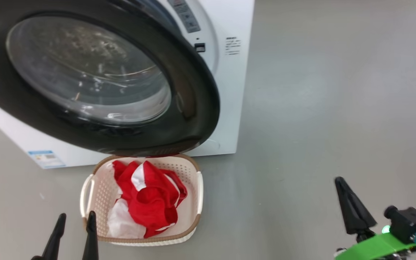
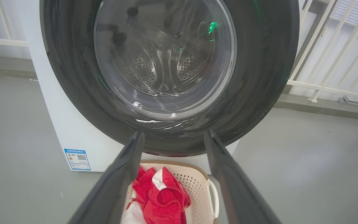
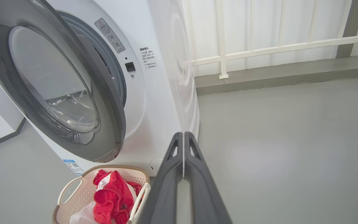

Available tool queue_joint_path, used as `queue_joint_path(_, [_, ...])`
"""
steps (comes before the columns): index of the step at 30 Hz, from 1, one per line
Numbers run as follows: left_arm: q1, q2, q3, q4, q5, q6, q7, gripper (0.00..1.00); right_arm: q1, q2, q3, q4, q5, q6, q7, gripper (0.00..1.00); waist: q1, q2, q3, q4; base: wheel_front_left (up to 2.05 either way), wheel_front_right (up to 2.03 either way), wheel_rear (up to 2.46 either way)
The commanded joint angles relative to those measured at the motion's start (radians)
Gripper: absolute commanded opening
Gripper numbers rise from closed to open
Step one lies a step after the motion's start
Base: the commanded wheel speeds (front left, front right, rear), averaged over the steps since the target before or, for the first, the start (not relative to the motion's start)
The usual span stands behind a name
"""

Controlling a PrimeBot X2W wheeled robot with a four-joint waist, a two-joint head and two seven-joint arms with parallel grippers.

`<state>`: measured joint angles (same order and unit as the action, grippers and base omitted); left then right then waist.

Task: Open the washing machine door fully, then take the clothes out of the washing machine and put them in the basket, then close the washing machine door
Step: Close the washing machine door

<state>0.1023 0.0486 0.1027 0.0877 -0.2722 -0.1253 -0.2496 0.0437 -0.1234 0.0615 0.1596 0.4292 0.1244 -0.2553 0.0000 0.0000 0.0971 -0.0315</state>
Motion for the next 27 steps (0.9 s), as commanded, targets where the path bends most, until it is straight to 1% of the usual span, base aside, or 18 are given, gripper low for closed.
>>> queue_joint_path(1, [-0.035, 0.003, 0.024, -0.029, 0.004, -0.005, -0.012, 1.0, -0.057, -0.021, 0.044, -0.023, 0.004, 0.006, -0.006, 0.0, 0.0, 0.0, 0.011, 0.031, 0.0, 0.0, 0.0])
queue_joint_path(9, [-0.056, 0.002, -0.012, -0.02, -0.031, -0.005, -0.012, 1.0, -0.168, -0.014, 0.123, 0.005, 0.023, 0.006, -0.006, 0.0, 0.0, 0.0, 0.042, 0.114, 0.0, 0.0, 0.0])
queue_joint_path(15, [-0.091, 0.002, -0.043, -0.024, -0.055, -0.005, -0.012, 1.0, -0.277, -0.013, 0.193, 0.044, 0.038, 0.006, -0.006, 0.0, 0.0, 0.0, 0.093, 0.168, 0.0, 0.0, 0.0])
queue_joint_path(27, [-0.189, 0.002, -0.094, -0.039, -0.089, -0.005, -0.012, 1.0, -0.48, -0.037, 0.267, 0.114, 0.053, 0.006, -0.006, 0.0, 0.0, 0.0, 0.214, 0.242, 0.0, 0.0, 0.0])
